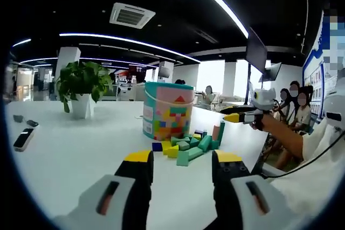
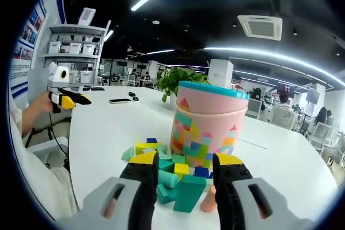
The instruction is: Arrange the toys in the designated storage area by placing each visible toy with the group until no toy remains scattered across the table.
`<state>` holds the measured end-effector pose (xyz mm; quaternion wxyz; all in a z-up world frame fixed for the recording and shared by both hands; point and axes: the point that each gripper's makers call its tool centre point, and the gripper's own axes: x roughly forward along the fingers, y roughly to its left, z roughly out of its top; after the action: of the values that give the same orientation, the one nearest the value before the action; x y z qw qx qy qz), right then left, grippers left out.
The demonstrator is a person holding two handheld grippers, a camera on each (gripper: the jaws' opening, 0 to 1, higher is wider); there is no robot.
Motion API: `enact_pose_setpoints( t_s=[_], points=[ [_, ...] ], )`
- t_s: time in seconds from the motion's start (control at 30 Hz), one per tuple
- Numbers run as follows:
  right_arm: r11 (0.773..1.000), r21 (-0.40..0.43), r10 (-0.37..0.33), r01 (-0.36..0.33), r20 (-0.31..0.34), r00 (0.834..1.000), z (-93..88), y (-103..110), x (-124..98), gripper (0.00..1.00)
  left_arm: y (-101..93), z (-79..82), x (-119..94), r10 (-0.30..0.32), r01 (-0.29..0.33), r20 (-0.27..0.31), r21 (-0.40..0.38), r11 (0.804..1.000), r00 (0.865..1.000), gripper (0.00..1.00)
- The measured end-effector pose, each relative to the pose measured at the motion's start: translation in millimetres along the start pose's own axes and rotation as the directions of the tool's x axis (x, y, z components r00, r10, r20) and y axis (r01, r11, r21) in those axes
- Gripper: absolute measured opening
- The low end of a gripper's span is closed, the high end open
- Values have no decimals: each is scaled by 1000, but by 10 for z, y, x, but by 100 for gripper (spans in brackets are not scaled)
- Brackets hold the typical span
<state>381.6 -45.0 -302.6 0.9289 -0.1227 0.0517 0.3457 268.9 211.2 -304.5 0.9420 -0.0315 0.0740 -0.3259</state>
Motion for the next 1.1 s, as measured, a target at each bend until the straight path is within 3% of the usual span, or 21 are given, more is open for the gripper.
enact_pose_setpoints(
  t_s=[0.2,0.4,0.87,1.03,1.1],
  points=[
    [1000,17,-11,11,-1,1000,-88,-42,19,39,-7,30,-10,8,-8,6,9,1000,1000,46],
    [1000,28,4,-4,-13,1000,-231,-42,50,38,1,-80,8,8,-8,-33,3,1000,999,45],
    [999,52,18,-17,-28,999,-318,-9,142,38,-7,-87,40,11,-11,-32,-1,1000,999,45],
    [999,43,14,-12,-41,999,-352,-9,155,34,-4,-92,34,12,-12,-34,1,1000,999,45],
    [999,36,-5,6,-50,999,-375,-39,159,28,-3,-90,34,12,-12,-33,0,1000,999,45]
  ],
)
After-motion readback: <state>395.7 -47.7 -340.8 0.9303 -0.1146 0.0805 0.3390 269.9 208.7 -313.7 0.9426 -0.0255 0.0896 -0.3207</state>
